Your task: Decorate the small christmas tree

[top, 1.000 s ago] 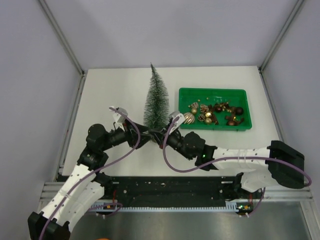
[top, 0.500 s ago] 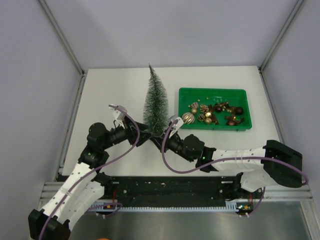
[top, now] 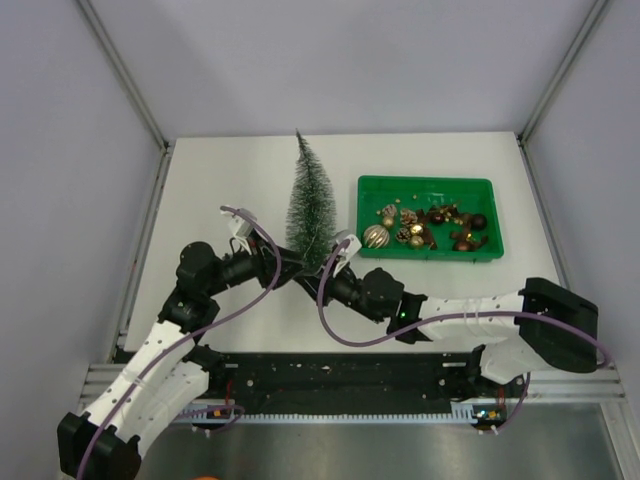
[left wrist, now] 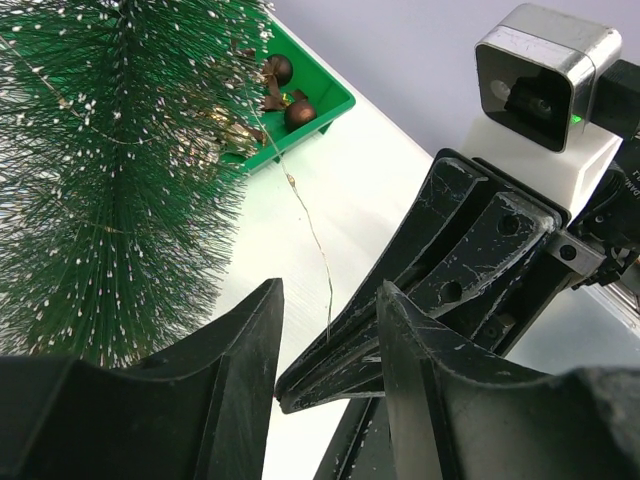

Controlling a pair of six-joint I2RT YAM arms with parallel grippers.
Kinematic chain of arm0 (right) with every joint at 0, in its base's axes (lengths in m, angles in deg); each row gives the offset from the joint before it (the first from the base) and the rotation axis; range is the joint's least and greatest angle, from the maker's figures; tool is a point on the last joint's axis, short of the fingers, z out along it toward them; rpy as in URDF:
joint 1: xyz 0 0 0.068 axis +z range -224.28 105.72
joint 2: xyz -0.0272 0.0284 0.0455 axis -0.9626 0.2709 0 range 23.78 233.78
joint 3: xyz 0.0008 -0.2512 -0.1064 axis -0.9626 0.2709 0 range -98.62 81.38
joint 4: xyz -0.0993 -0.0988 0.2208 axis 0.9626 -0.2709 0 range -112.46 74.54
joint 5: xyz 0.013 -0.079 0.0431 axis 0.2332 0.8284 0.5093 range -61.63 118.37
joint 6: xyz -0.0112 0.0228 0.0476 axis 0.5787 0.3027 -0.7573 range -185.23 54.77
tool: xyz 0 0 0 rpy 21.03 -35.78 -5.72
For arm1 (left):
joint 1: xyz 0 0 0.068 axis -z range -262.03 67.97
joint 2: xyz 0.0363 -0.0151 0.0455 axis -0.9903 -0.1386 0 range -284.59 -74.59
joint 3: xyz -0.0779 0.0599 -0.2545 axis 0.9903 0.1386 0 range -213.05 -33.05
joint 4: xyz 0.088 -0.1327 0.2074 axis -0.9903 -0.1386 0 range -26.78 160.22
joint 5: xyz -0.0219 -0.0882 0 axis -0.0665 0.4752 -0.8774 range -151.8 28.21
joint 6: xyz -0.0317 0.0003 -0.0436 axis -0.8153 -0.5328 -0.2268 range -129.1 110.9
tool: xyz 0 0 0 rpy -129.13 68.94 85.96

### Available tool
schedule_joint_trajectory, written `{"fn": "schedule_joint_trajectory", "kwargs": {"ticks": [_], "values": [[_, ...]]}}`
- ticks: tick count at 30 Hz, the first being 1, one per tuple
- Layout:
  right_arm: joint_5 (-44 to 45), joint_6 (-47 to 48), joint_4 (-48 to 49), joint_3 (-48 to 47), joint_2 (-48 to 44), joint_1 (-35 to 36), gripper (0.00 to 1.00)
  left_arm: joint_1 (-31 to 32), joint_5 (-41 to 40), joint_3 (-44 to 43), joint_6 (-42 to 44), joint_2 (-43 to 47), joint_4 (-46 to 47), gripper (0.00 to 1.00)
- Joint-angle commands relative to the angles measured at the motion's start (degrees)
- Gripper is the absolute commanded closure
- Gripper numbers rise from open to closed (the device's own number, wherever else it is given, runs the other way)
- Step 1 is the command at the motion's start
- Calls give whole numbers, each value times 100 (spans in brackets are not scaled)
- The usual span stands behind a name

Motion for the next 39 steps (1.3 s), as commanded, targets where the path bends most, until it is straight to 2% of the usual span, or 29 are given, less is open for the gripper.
{"fn": "schedule_joint_trajectory", "kwargs": {"ticks": [1, 5, 9, 14, 16, 21, 27, 31, 36, 39], "values": [[-105, -32, 392, -295, 76, 58, 100, -3, 146, -170, -37, 22, 203, 52], [-122, 3, 401, -339, 68, 58, 100, 6, 154, -100, 60, 31, 141, 52], [-166, 12, 409, -365, 68, 58, 100, -3, 146, -29, 166, 31, 114, 60], [-210, -41, 418, -374, 103, 66, 100, 6, 93, -73, 218, -13, 79, 91], [-201, -50, 427, -348, 94, 66, 100, -2, 93, -134, 297, -22, 1, 100], [-192, -24, 322, -304, 24, 58, 97, 6, 32, -301, 605, 22, -351, 100], [-69, 126, -240, -32, -537, 58, 80, -46, -241, -749, 1571, 101, -1027, 100], [36, 240, -872, 100, -1100, 58, 59, -46, -346, -873, 2002, 110, -1423, 100], [457, 521, -1979, 127, -2092, -65, 17, -55, -689, -899, 2398, 92, -1546, 100], [625, 653, -2489, -162, -2585, -529, 2, -64, -820, -891, 2635, 48, -1626, 100]]}}
